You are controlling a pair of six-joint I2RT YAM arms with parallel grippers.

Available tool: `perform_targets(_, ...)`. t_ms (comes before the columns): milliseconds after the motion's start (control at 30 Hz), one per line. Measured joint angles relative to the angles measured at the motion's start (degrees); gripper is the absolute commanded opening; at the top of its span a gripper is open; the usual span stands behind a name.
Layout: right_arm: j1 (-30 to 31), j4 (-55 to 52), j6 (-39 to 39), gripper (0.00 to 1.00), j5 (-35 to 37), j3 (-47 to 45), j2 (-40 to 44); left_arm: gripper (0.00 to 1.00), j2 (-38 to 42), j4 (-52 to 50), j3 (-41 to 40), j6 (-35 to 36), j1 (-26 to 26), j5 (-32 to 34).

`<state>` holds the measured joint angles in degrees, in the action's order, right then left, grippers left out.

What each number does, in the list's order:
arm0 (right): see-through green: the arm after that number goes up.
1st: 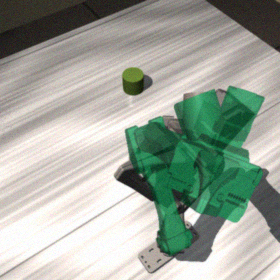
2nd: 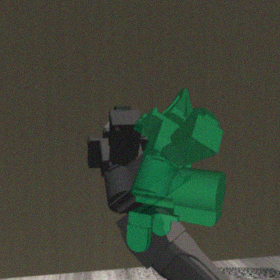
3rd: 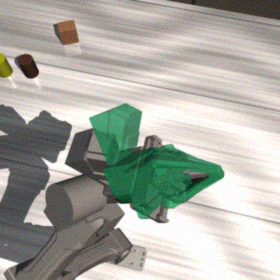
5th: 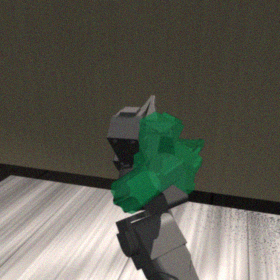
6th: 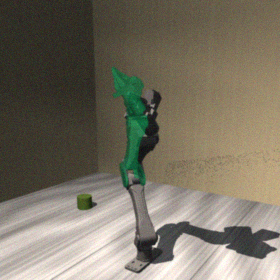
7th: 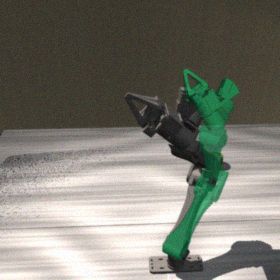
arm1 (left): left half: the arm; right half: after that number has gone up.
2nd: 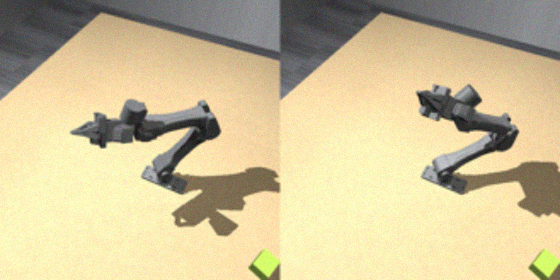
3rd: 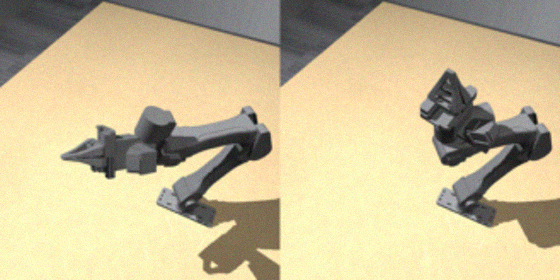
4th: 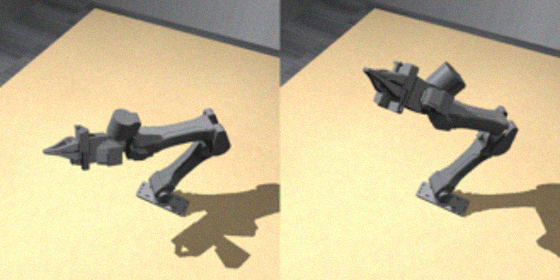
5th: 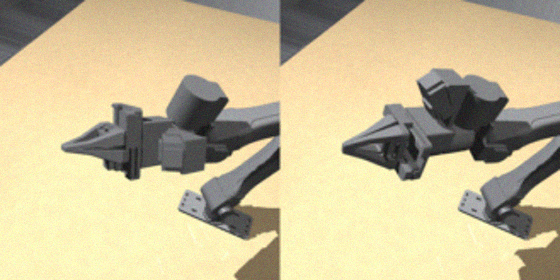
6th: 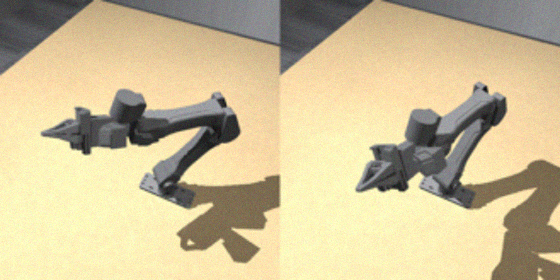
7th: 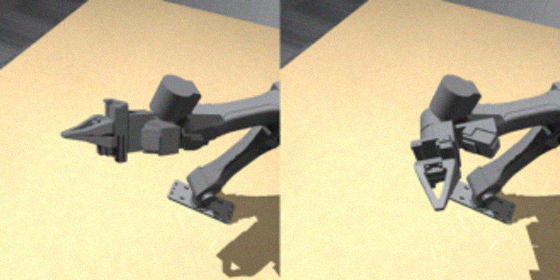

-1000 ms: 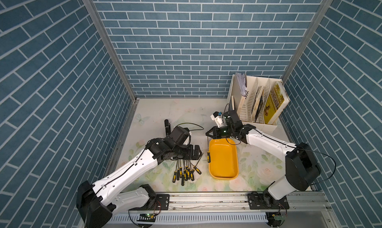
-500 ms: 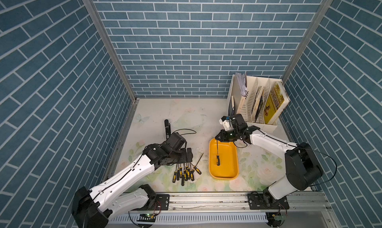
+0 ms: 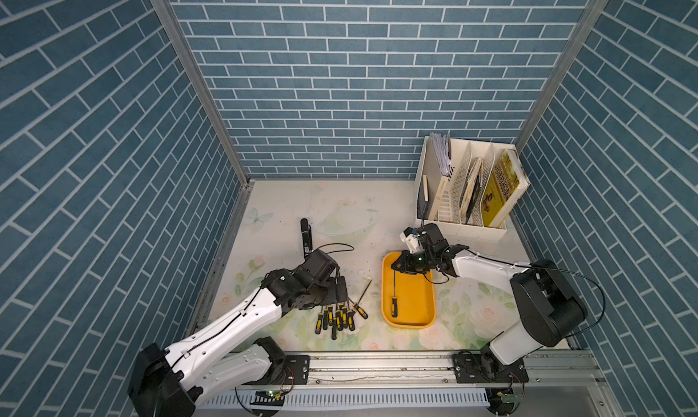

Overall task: Put the file tool into the storage box
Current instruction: Place the file tool in the storage box.

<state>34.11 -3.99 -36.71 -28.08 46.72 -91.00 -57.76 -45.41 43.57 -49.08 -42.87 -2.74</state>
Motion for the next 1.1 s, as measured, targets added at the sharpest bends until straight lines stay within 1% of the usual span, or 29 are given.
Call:
perform_targets(333, 0.0, 2.5, -2.1, 0.00, 0.0, -0.9, -0.2, 1.00, 0.0, -0.1, -1.5, -1.4, 0.0, 0.3)
perform_targets(667, 0.0, 3.3, -3.2, 0.01, 0.0, -1.3, -1.9, 1.00, 0.2, -0.3, -3.6, -3.9, 0.0, 2.1)
perform_targets(767, 0.1, 3.4, -3.5, 0.09, 0.0, -1.3, -2.2, 1.00, 0.3, -0.4, -4.5, -4.5, 0.0, 2.5)
perform_targets(900, 0.3, 3.3, -3.2, 0.26, 0.2, -1.7, -2.6, 1.00, 0.3, -0.7, -5.1, -5.4, 0.0, 3.1)
perform_targets(967, 0.4, 2.9, -3.0, 0.33, 0.4, -1.8, -2.7, 1.00, 0.3, -0.7, -5.1, -5.8, 0.0, 3.6)
perform_targets(1100, 0.4, 1.6, -2.1, 0.42, 1.2, -1.6, -2.7, 1.00, 0.3, -1.0, -5.1, -7.1, 0.0, 4.8)
